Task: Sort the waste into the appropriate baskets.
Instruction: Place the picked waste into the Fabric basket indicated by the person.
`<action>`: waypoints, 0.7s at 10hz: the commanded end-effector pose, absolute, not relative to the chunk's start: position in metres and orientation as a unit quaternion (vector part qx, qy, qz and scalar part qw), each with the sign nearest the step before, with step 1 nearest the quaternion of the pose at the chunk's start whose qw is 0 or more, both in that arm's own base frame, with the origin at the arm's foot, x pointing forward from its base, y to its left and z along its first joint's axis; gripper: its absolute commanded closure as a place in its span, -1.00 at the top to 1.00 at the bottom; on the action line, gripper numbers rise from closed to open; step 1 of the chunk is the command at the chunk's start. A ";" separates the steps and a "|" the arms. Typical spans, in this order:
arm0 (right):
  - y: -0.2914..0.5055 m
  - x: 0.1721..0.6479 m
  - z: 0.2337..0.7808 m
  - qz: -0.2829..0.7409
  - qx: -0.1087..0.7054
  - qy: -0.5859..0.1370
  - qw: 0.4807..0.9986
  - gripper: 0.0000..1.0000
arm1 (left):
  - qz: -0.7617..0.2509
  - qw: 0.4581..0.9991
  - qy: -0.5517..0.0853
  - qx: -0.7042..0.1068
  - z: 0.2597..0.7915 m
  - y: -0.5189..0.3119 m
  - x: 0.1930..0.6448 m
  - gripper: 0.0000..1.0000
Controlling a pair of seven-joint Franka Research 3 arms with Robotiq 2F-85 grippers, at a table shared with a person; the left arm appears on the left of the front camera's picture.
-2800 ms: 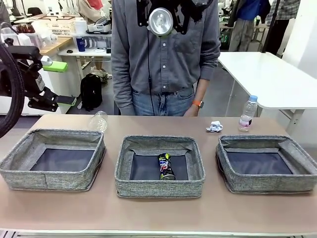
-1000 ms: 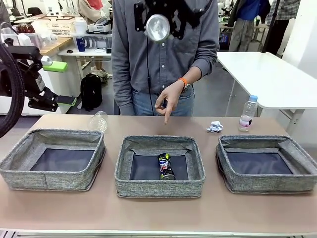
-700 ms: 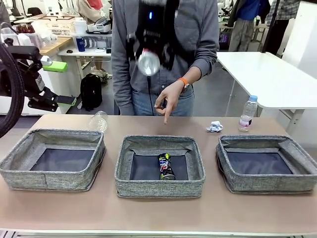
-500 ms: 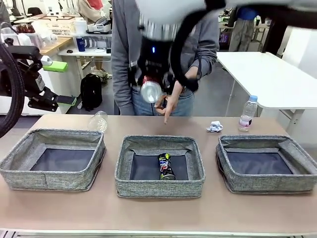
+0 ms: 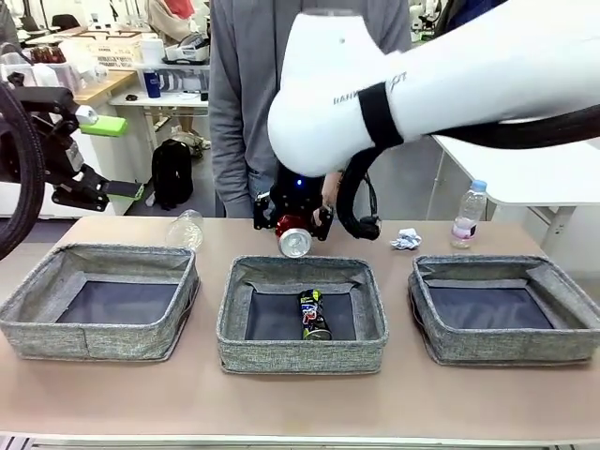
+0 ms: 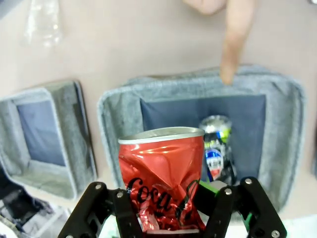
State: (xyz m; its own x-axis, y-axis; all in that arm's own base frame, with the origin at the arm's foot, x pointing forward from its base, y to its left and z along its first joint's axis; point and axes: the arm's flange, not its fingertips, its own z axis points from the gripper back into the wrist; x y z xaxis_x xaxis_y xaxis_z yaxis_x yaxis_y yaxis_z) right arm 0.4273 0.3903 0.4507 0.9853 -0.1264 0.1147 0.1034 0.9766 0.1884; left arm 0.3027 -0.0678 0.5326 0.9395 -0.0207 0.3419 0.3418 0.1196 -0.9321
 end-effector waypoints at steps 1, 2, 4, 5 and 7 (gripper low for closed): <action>0.380 0.428 0.428 -0.039 0.107 -0.052 0.992 -0.89 | -0.128 0.728 -0.131 -0.661 0.533 -0.071 0.301 1.00; 0.382 0.427 0.422 -0.032 0.121 -0.041 0.991 -0.89 | -0.128 0.728 -0.131 -0.661 0.533 -0.071 0.301 1.00; 0.386 0.425 0.417 -0.024 0.112 -0.036 0.993 -0.89 | -0.128 0.728 -0.131 -0.661 0.533 -0.071 0.301 1.00; 0.387 0.425 0.417 -0.020 0.115 -0.035 0.993 -0.89 | -0.128 0.728 -0.131 -0.661 0.533 -0.071 0.301 1.00; 0.387 0.425 0.418 -0.018 0.112 -0.032 0.993 -0.89 | -0.128 0.728 -0.131 -0.661 0.533 -0.071 0.301 1.00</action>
